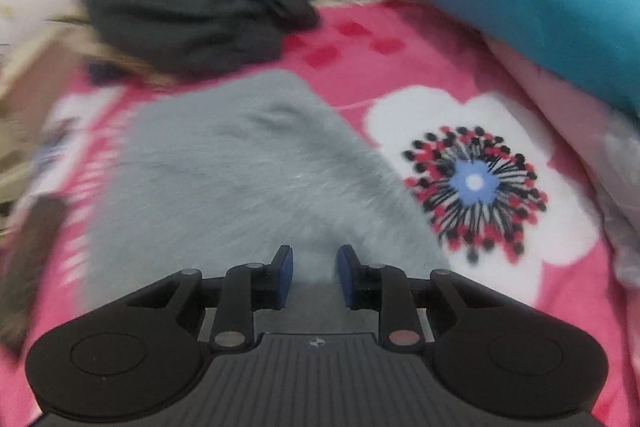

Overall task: Fold clothes
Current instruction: 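Move the open right tool toward the dark clothes by the pillow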

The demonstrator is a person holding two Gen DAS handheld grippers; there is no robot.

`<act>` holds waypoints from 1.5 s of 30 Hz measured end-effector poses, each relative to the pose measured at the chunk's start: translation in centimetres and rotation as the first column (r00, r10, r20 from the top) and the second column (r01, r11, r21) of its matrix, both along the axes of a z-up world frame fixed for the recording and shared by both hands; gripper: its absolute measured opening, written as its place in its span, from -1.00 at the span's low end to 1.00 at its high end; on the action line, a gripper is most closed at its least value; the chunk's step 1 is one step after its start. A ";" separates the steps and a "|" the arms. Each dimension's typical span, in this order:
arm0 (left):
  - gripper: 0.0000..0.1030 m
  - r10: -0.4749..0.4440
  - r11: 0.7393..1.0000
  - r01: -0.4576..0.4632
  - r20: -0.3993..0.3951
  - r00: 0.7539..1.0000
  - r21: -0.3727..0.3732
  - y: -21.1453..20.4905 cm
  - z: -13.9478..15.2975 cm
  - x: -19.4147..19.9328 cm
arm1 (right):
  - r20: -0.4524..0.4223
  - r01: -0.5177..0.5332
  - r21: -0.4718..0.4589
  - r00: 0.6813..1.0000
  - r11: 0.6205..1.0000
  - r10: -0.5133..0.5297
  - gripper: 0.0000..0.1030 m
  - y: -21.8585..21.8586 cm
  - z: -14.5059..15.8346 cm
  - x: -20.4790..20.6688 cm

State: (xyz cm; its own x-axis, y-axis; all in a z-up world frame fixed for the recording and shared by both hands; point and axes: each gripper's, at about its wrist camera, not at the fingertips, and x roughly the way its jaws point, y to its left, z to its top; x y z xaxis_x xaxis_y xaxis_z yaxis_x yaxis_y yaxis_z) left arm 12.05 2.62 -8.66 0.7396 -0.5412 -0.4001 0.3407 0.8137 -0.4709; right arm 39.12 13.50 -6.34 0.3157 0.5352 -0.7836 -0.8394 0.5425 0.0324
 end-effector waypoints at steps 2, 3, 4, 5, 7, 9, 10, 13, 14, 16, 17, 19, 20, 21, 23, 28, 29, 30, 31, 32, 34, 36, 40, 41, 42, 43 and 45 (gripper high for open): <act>0.56 -0.001 1.000 0.001 -0.001 1.000 -0.004 0.0 0.0 -0.1 | 0.029 0.059 0.036 0.998 0.998 -0.060 -0.51 1.3 -0.3 1.1; 0.56 -0.002 1.000 0.002 -0.002 1.000 -0.007 0.1 0.0 -0.1 | 0.049 0.082 0.053 0.995 0.995 -0.085 -0.51 1.4 0.2 1.1; 0.56 -0.002 1.000 0.002 -0.003 1.000 -0.010 0.1 0.0 -0.1 | 0.068 0.104 0.071 0.992 0.992 -0.109 -0.51 1.5 0.8 1.1; 0.56 -0.002 1.000 0.002 -0.004 1.000 -0.011 0.1 0.0 -0.1 | 0.070 0.078 0.088 0.994 0.993 -0.084 -0.51 1.5 1.6 0.7; 0.56 -0.002 1.000 0.002 -0.004 1.000 -0.010 0.1 0.0 -0.2 | 0.060 0.021 0.102 0.998 0.995 -0.028 -0.50 2.1 2.3 0.1; 0.56 -0.001 1.000 0.001 -0.004 1.000 -0.008 0.0 0.1 -0.2 | 0.037 -0.040 0.097 0.999 0.994 0.036 -0.49 3.2 2.3 -0.3; 0.56 -0.001 1.000 0.001 -0.003 1.000 -0.009 0.0 0.1 -0.2 | 0.025 -0.070 0.096 0.997 0.993 0.068 -0.49 3.8 2.2 -0.5; 0.56 -0.001 1.000 0.000 -0.002 1.000 -0.014 0.1 -0.1 -0.1 | -0.003 -0.078 0.086 0.997 0.993 0.079 -0.48 6.5 0.8 0.0; 0.56 -0.001 1.000 0.001 -0.001 1.000 -0.016 0.1 -0.1 -0.1 | 0.007 -0.045 0.093 0.999 0.995 0.045 -0.49 7.3 0.3 0.6; 0.56 -0.001 1.000 0.001 -0.001 1.000 -0.018 0.1 -0.1 -0.2 | 0.007 0.013 0.122 1.000 0.992 -0.014 -0.49 8.0 0.1 1.5; 0.56 -0.001 1.000 0.001 -0.001 1.000 -0.019 0.1 -0.1 -0.2 | -0.003 0.039 0.144 0.999 0.989 -0.039 -0.49 7.7 0.3 1.8; 0.56 -0.002 1.000 0.002 -0.003 1.000 -0.022 0.1 -0.1 -0.2 | 0.020 0.053 0.175 0.998 0.983 -0.058 -0.49 6.9 1.2 1.6; 0.56 -0.002 1.000 0.002 -0.004 1.000 -0.024 0.2 -0.1 -0.2 | 0.052 0.043 0.184 0.997 0.982 -0.053 -0.47 6.2 1.9 1.2; 0.56 -0.002 1.000 0.002 -0.005 1.000 -0.026 0.2 -0.1 -0.2 | 0.063 0.037 0.191 0.997 0.981 -0.050 -0.47 5.6 2.7 0.9; 0.56 -0.002 1.000 0.002 -0.007 1.000 -0.028 0.2 -0.1 -0.2 | 0.048 0.008 0.211 0.999 0.977 -0.018 -0.47 4.1 4.2 0.1; 0.56 0.002 1.000 -0.002 -0.006 1.000 -0.022 0.3 0.0 -0.6 | 0.023 -0.152 0.164 0.988 0.975 0.151 -0.47 4.7 5.3 -2.4; 0.56 0.002 1.000 -0.002 -0.006 1.000 -0.023 0.3 0.0 -0.6 | 0.017 -0.176 0.149 0.984 0.973 0.176 -0.46 5.4 5.2 -2.9; 0.56 0.002 1.000 -0.002 -0.007 1.000 -0.024 -0.2 0.1 -0.5 | 0.014 -0.195 0.134 0.981 0.972 0.195 -0.46 6.3 5.2 -3.5; 0.56 0.002 1.000 -0.002 -0.007 1.000 -0.024 -0.4 0.1 -0.4 | 0.024 -0.219 0.124 0.976 0.968 0.217 -0.45 7.0 5.2 -4.3; 0.56 0.002 1.000 -0.002 -0.007 1.000 -0.023 -0.6 0.3 -0.4 | 0.035 -0.242 0.114 0.970 0.963 0.240 -0.34 7.6 5.2 -5.1; 0.56 0.002 1.000 -0.002 -0.007 1.000 -0.020 -0.5 0.4 -0.5 | 0.119 -0.308 0.066 0.947 0.949 0.299 -0.08 9.2 5.5 -7.5; 0.56 0.002 1.000 -0.002 -0.008 1.000 -0.023 -0.3 0.3 0.0 | 0.202 -0.366 -0.035 0.909 0.930 0.366 0.11 11.3 4.7 -10.1; 0.56 0.001 0.999 -0.001 -0.008 1.000 -0.032 -0.3 0.2 -0.2 | 0.306 -0.396 -0.280 0.827 0.875 0.472 0.14 15.3 1.5 -13.6; 0.56 0.001 0.999 -0.001 -0.008 1.000 -0.034 -0.3 0.2 -0.3 | 0.322 -0.380 -0.302 0.823 0.874 0.469 0.14 15.5 0.9 -13.5; 0.56 0.001 0.999 -0.001 -0.008 1.000 -0.034 -0.3 0.2 -0.3 | 0.338 -0.364 -0.323 0.818 0.874 0.466 0.13 15.8 0.4 -13.5; 0.56 0.001 0.999 -0.001 -0.008 1.000 -0.035 -0.3 0.2 -0.3 | 0.353 -0.347 -0.345 0.813 0.872 0.463 0.12 16.1 -0.2 -13.5; 0.56 0.001 0.999 -0.001 -0.008 1.000 -0.036 -0.3 0.2 -0.4 | 0.349 -0.317 -0.321 0.836 0.892 0.423 -0.09 16.1 -0.1 -13.0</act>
